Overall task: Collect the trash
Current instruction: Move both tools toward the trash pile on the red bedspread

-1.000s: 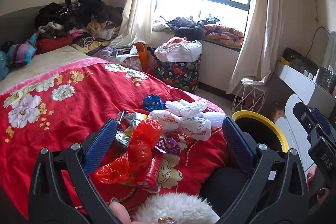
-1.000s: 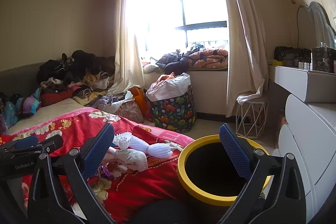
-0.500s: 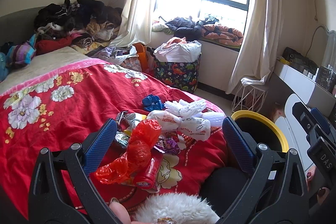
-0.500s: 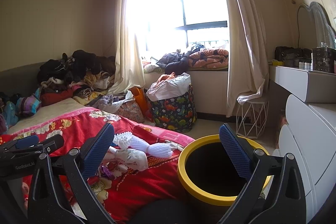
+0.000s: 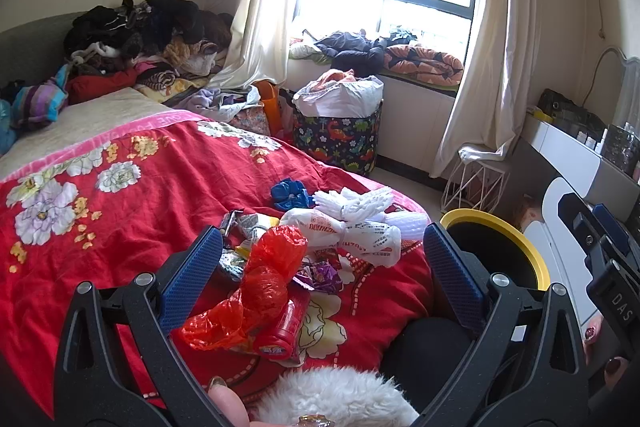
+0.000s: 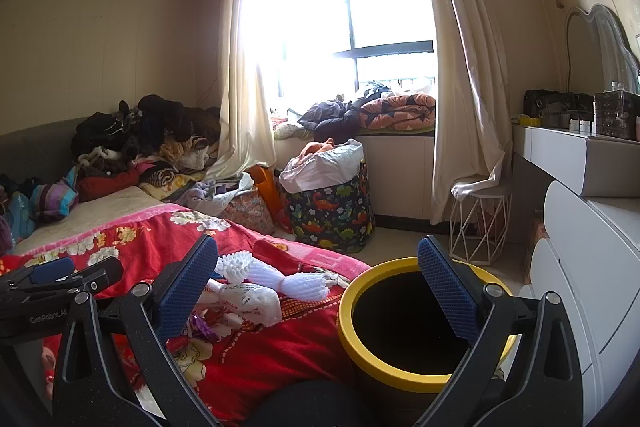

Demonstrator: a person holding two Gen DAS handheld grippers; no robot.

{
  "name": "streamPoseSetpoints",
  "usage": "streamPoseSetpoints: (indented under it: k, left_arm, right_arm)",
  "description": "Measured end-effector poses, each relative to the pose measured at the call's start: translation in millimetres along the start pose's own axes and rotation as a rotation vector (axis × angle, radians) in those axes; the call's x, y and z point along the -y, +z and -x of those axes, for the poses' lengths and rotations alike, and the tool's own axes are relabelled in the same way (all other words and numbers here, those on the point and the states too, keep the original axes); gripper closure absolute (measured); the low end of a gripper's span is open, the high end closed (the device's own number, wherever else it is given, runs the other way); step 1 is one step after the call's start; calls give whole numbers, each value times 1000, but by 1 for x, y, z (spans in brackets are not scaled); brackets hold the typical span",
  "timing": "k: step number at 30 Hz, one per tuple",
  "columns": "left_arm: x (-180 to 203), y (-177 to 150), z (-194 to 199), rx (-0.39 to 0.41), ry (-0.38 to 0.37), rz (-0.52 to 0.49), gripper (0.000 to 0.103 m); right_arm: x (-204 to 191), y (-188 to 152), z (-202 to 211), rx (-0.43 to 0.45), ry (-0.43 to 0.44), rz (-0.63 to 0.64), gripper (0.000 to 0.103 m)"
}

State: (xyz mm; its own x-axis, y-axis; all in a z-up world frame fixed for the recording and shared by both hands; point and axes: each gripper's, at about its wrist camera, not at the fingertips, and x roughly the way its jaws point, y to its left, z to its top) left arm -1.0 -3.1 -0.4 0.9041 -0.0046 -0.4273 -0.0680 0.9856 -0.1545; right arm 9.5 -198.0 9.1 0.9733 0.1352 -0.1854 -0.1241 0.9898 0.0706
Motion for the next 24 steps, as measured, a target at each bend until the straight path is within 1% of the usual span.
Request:
streamPoseSetpoints:
  k: [16,24]
  left_arm:
    - [0,-1,0,-1,-1,-1,11]
    - [0,-1,0,-3,-1,-2,11]
  right_arm:
    - [-2,-2,0,-3,0,2,6]
    - [-1,0,1,-13,21,8,6]
